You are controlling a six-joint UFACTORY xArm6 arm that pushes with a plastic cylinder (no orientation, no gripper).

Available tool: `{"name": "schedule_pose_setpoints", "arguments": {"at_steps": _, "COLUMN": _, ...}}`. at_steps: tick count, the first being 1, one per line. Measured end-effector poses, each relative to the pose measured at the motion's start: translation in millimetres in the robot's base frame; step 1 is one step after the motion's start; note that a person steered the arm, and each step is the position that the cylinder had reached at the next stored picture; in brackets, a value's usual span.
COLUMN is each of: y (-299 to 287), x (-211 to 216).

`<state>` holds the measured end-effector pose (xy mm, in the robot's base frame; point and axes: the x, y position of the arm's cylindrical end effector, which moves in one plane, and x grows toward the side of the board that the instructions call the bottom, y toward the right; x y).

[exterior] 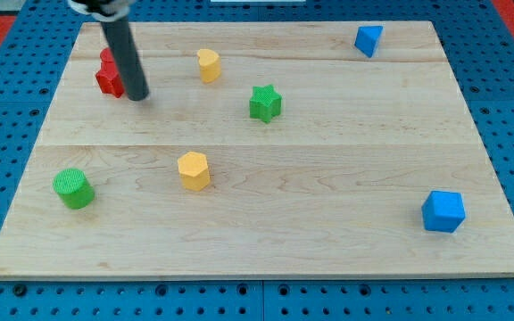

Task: Push the green star to the red star

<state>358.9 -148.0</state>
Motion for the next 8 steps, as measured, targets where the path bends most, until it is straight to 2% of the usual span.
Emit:
{"name": "schedule_pose_setpoints", "arguments": {"at_steps": 1, "y": 67.8, "x": -10.6}}
{"name": "schedule_pose_setpoints", "arguments": {"at_steps": 2, "y": 75.2, "x": -26.5}}
{"name": "schedule_pose_setpoints", "arguments": {"at_steps": 3, "y": 135.5, "x": -14.8}}
{"name": "schedule_pose_setpoints", "arguments": {"at_steps": 4, "y": 173.4, "x": -34.7}}
{"name": "schedule_pose_setpoints", "arguments": {"at_steps": 5, "y": 217.8, "x": -23.3}}
{"name": "schedule_pose_setpoints", "arguments": {"at_steps": 6, "y": 219.2, "x": 7.0}}
{"name": "schedule_pose_setpoints", "arguments": {"at_steps": 7, "y": 147.6, "x": 10.8}}
{"name": "schedule_pose_setpoints", "arguments": {"at_steps": 8, "y": 112.4, "x": 24.2}}
